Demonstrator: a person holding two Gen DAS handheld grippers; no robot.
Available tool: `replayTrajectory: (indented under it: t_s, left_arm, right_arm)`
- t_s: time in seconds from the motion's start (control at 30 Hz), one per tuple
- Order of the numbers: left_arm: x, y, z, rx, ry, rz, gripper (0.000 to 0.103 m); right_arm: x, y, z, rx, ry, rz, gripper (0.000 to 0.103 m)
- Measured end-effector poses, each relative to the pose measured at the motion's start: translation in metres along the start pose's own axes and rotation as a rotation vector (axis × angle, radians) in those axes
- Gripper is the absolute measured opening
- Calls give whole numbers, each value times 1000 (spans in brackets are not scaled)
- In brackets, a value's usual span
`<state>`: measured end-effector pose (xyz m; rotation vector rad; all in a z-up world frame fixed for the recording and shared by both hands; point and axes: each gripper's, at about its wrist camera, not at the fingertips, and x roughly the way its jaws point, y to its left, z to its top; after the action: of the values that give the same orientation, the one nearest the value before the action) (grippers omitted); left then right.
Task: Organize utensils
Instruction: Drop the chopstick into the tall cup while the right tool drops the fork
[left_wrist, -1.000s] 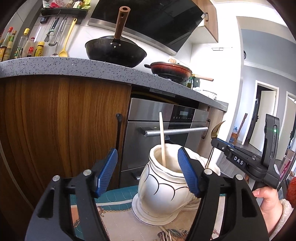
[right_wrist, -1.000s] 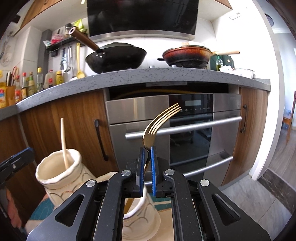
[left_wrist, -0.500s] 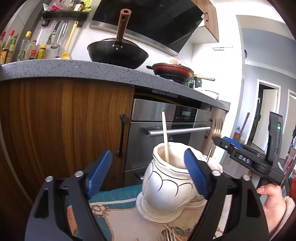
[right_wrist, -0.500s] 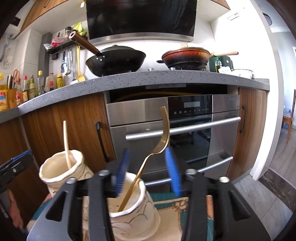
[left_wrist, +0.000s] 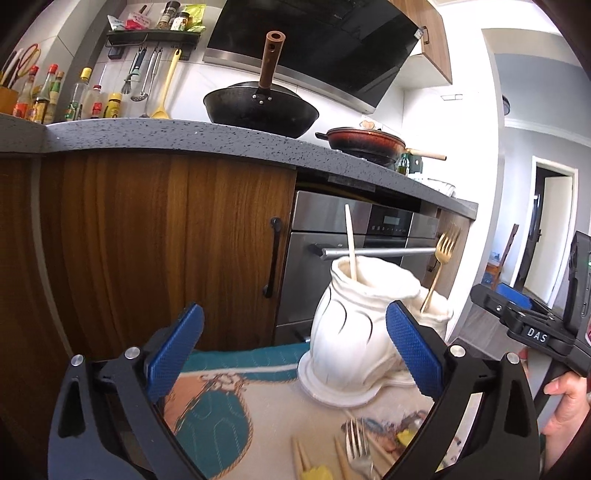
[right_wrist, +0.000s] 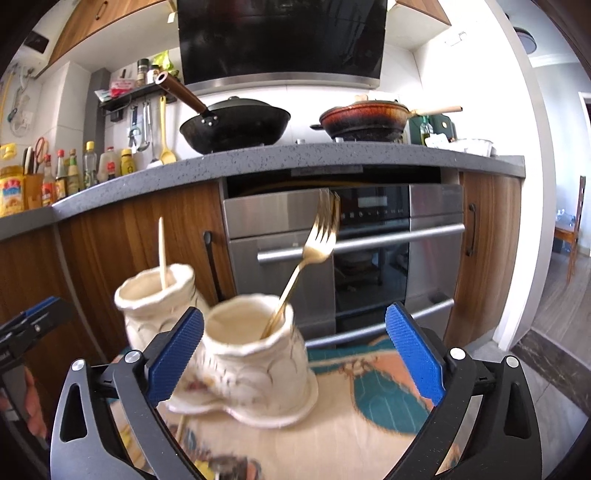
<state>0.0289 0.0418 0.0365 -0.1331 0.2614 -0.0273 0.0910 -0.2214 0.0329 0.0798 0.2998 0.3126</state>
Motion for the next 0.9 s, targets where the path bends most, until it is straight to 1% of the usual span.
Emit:
replayTrajectory:
  t_s: [0.1,0.27,0.33,0.47,0.57,0.8,0.9]
  left_arm:
    - [-10,-1,-5,18,14,29,97]
    - [-25,0,-14,5,58,30,97]
    - [-29,2,-18,2,91,29,97]
    - [-35,2,-27,19,180,25,97]
    - [-34,1,-38,61,279,71,97]
    - [-29,0,-66,118,451,119,97]
    - [-28,-1,-74,141,506,135,97]
  right_arm:
    - [-10,3,-11,1,27,-1,98]
    - [-25,9,-24,-8,64,24,98]
    - [-31,11,-30,-8,77,30,98]
    - [-38,14,-44,5,124,71,98]
    - [-37,19,-49,-4,146,82,98]
    - [-40,25,-51,-36,149,99,98]
    - [-39,23,-51,-26,157,102,98]
